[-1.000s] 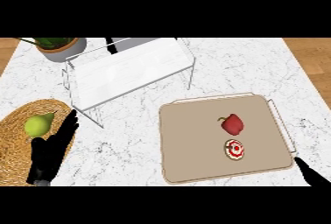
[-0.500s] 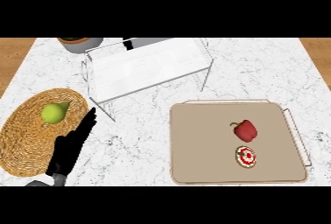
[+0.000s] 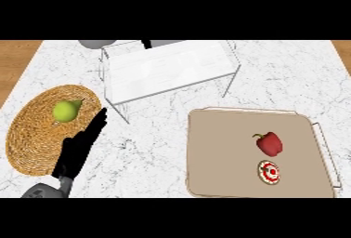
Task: Pick the cupcake from the tray and place it in the tiered shelf
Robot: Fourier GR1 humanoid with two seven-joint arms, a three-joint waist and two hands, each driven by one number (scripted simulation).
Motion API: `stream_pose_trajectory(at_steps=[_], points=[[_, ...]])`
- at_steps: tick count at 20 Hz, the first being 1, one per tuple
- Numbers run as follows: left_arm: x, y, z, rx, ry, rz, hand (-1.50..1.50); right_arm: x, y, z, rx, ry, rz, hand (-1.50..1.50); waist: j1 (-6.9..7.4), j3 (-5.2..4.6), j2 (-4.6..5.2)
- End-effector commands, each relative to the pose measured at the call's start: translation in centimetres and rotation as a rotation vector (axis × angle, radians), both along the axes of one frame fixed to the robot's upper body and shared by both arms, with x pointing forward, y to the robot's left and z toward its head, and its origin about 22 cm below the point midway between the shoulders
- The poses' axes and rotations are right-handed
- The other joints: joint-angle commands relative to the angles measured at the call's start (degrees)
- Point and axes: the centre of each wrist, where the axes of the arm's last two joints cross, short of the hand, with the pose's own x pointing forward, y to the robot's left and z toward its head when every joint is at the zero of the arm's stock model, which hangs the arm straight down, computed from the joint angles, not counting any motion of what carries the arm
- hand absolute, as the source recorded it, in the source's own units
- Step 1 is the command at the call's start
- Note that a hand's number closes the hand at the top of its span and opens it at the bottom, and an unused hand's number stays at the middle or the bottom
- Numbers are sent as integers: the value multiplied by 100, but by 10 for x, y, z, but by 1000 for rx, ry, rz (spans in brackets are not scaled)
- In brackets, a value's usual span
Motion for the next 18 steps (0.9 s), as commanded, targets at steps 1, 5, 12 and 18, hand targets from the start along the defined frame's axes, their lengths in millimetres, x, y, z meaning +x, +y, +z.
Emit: stream_pose_trajectory(at_steps=[1, 5, 12, 18], points=[[-2, -15, -3, -3, -3, -31, 0, 11, -5, 15, -166, 171, -104, -150, 169, 7, 11], [5, -14, -4, -2, 12, -57, 0, 41, 28, 28, -145, 208, -103, -150, 235, 33, -13], [16, -11, -1, 4, -1, -36, 0, 84, 63, 2, -62, 337, -112, -150, 228, 48, -33], [12, -9, -12, -5, 14, -4, 0, 115, 87, -12, -54, 396, -123, -150, 19, 49, -89]])
